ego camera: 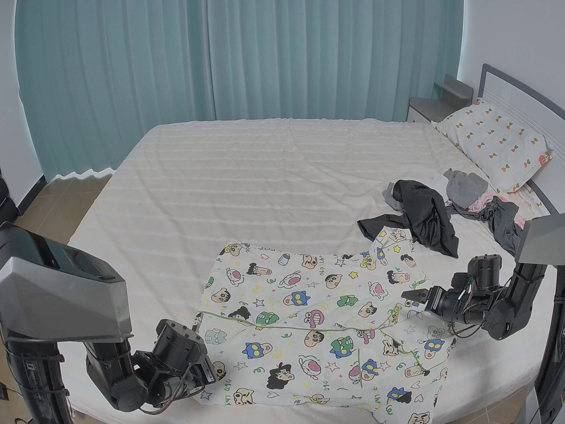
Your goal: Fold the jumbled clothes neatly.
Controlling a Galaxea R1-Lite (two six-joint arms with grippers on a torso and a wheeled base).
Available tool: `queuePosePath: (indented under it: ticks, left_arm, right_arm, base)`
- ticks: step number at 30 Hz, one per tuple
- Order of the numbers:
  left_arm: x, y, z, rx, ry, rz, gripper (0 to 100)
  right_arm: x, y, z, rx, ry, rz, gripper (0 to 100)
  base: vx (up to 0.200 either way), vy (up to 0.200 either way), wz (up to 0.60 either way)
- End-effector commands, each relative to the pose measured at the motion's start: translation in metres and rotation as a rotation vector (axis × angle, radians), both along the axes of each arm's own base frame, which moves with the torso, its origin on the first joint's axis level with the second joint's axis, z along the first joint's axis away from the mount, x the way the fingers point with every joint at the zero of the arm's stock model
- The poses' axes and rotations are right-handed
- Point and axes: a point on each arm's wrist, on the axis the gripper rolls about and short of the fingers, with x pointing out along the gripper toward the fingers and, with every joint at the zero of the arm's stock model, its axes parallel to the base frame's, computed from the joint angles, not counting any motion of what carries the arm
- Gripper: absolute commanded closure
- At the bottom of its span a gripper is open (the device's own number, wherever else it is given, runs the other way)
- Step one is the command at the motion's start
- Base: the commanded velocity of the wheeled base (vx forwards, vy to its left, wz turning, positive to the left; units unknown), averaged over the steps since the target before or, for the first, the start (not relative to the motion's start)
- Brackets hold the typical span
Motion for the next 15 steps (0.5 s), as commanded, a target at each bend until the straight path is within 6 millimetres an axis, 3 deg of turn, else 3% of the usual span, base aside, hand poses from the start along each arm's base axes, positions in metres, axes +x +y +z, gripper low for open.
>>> queuePosePath:
  ticks: [1, 6, 11, 15]
  left_arm:
    - [-0.017, -0.012, 0.0, -0.022, -0.032, -0.09, 100]
    - [-0.033, -0.01, -0.012, 0.001, -0.008, -0.233, 100]
    - [-0.057, -0.003, -0.012, -0.04, 0.073, -0.385, 100]
    - [-0.058, -0.003, -0.014, -0.017, 0.082, -0.464, 100]
  right_arm:
    - [-0.001, 0.0, -0.001, -0.001, 0.004, 0.0, 0]
    - [-0.001, 0.0, -0.002, -0.001, 0.009, 0.002, 0]
    - [-0.001, 0.001, -0.005, -0.003, 0.016, 0.003, 0]
    - [-0.002, 0.003, -0.005, -0.004, 0.017, 0.011, 0]
  base:
    - [0.0, 0.0, 0.0]
    - [0.0, 0.0, 0.0]
    - [0.0, 0.0, 0.0]
    - [0.0, 0.0, 0.0]
